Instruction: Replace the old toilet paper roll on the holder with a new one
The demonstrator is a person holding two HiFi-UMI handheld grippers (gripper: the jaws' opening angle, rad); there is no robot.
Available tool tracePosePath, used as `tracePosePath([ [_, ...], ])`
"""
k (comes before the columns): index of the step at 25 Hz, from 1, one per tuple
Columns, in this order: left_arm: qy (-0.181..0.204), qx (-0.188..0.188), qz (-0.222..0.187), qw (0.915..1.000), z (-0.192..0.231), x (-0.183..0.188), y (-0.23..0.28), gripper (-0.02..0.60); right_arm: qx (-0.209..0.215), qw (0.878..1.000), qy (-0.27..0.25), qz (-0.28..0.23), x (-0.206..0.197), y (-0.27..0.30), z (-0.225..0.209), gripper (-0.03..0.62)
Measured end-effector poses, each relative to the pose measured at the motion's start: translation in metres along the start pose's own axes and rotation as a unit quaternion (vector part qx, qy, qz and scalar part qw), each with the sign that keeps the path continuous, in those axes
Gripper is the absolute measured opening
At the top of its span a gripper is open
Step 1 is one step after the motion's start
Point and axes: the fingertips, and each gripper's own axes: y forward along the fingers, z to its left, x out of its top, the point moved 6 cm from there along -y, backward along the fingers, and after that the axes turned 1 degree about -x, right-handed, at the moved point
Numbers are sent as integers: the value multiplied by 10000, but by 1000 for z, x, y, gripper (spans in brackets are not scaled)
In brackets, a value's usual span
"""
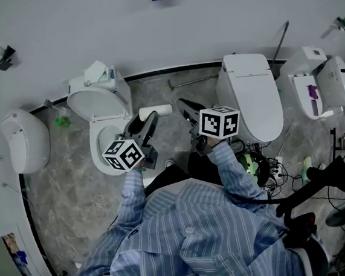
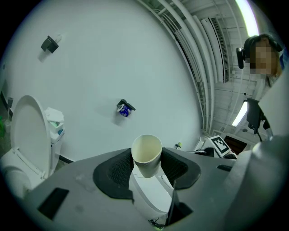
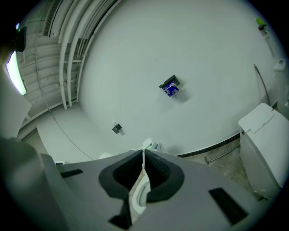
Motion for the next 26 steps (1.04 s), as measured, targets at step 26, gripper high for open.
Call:
tracePosePath([
  [26,107,-74,-44,9999,-4,-1,-10,186,-135,9999,-1,-30,-8,-7,-1,21],
])
